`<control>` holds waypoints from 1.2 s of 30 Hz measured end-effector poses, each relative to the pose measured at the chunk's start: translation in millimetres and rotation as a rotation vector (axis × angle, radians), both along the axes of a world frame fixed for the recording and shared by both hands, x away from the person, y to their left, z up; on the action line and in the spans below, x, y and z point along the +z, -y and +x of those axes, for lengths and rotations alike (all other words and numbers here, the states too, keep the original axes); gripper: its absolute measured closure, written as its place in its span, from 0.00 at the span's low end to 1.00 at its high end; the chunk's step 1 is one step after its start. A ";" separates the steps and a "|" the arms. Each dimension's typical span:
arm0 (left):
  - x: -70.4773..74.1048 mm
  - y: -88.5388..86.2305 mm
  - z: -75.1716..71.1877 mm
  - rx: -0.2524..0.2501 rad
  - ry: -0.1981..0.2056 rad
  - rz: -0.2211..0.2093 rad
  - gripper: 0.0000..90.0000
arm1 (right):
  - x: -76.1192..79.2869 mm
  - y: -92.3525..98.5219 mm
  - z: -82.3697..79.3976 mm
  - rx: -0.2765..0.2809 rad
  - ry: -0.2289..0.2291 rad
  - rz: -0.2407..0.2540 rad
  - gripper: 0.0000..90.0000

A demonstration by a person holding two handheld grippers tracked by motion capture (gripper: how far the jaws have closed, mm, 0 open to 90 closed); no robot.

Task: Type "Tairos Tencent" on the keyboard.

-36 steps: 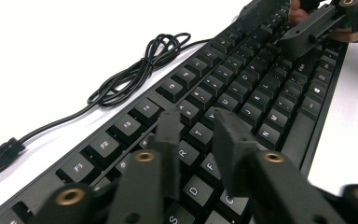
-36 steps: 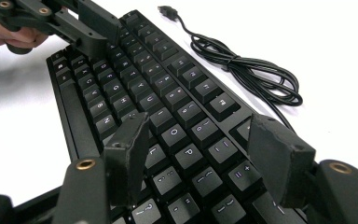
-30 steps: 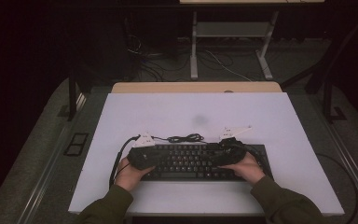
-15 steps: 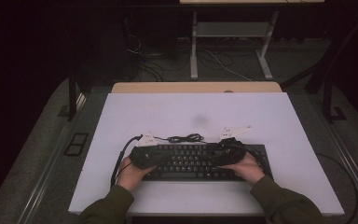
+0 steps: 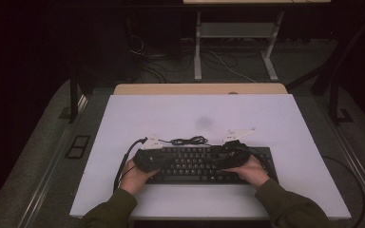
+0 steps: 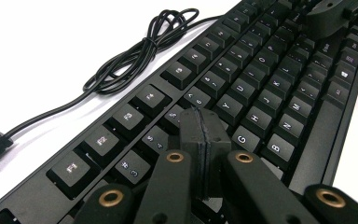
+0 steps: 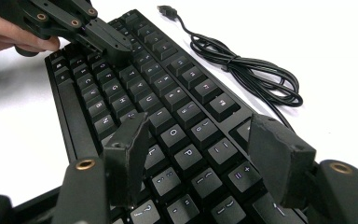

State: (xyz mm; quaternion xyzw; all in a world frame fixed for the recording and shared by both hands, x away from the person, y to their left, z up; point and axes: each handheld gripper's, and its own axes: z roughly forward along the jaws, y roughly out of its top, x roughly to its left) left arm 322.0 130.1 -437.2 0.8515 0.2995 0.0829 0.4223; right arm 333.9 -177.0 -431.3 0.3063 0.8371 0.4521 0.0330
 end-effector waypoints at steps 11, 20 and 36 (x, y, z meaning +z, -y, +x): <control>-0.9 0.8 0.3 -0.001 -0.008 0.014 0.98 | -0.4 -0.6 0.1 -0.002 0.000 0.001 0.42; 1.3 0.4 -1.1 0.001 0.000 0.005 0.98 | 0.0 0.0 0.5 -0.004 0.001 0.003 0.42; 5.3 -1.9 -5.5 0.008 0.017 -0.013 0.73 | 0.6 0.5 1.1 -0.004 0.006 0.005 0.43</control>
